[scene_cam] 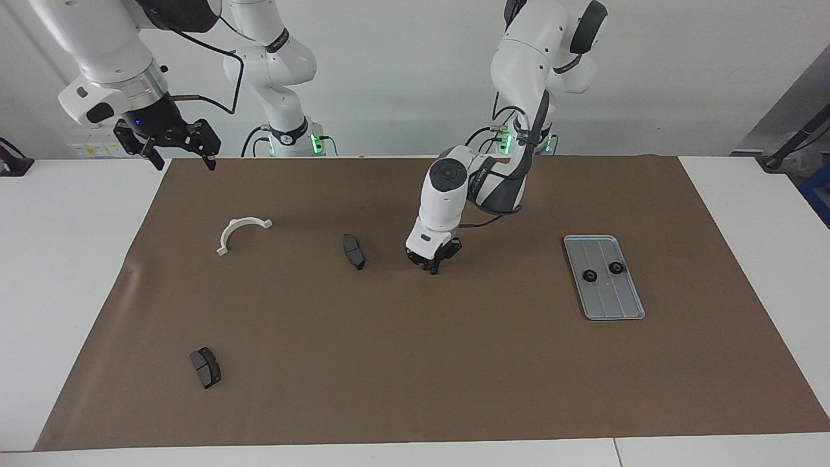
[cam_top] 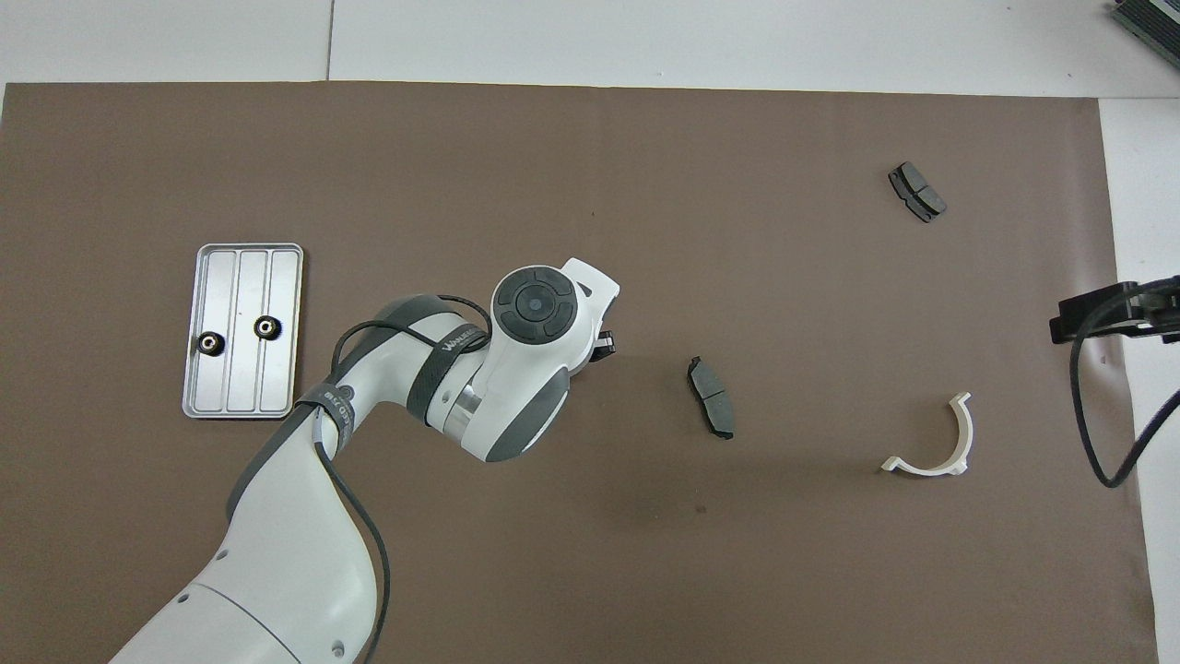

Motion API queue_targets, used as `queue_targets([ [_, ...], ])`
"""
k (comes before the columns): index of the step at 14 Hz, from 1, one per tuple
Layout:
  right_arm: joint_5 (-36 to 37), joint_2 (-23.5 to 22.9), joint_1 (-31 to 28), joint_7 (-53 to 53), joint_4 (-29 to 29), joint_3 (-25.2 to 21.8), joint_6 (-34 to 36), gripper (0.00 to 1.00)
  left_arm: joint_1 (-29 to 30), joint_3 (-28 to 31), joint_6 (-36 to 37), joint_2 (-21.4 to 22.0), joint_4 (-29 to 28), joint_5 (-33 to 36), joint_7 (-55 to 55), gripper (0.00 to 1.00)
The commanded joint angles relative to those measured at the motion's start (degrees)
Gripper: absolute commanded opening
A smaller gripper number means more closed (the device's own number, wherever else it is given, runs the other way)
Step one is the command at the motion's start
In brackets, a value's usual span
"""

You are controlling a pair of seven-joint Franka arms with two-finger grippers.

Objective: Pick bearing gear from pile to tray

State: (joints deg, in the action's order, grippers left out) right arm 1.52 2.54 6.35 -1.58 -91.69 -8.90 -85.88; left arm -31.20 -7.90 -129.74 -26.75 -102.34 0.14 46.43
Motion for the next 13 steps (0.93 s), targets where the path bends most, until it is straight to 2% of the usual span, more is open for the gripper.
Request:
queue_targets([
  [1,-0.64,0.89,-0.46,-0.44,-1.3,0.29,-1.22,1.0,-0.18,0.69,-0.6,1.44,-1.9,0.65,1.03,0.31],
  [4,-0.73,1.32,-0.28,-0.7,-1.3,0.29,-0.96,1.0,0.0,0.69,-1.21,1.27,-1.64,0.65,0.94,0.32],
  [6,-0.73,1.32,-0.28,-0.7,-1.3,0.29,-0.96,1.0,0.09,0.69,-1.74,1.26,-1.64,0.65,0.94,0.39],
  [8,-0.73,1.32,-0.37,-0.62,-1.3,0.29,-0.96,1.0,0.18,0.69,-2.09,1.18,-1.64,0.65,0.94,0.41],
  [11,-0.73,1.32,-0.28,-0.7,-1.3,0.29,-0.96,1.0,0.26,0.69,-2.36,1.09,-1.64,0.65,0.85,0.4],
  [13,-0.73,1.32,-0.37,-0.62,-1.3,0.29,-0.96,1.0,0.26,0.69,-2.36,1.18,-1.64,0.65,0.85,0.36],
])
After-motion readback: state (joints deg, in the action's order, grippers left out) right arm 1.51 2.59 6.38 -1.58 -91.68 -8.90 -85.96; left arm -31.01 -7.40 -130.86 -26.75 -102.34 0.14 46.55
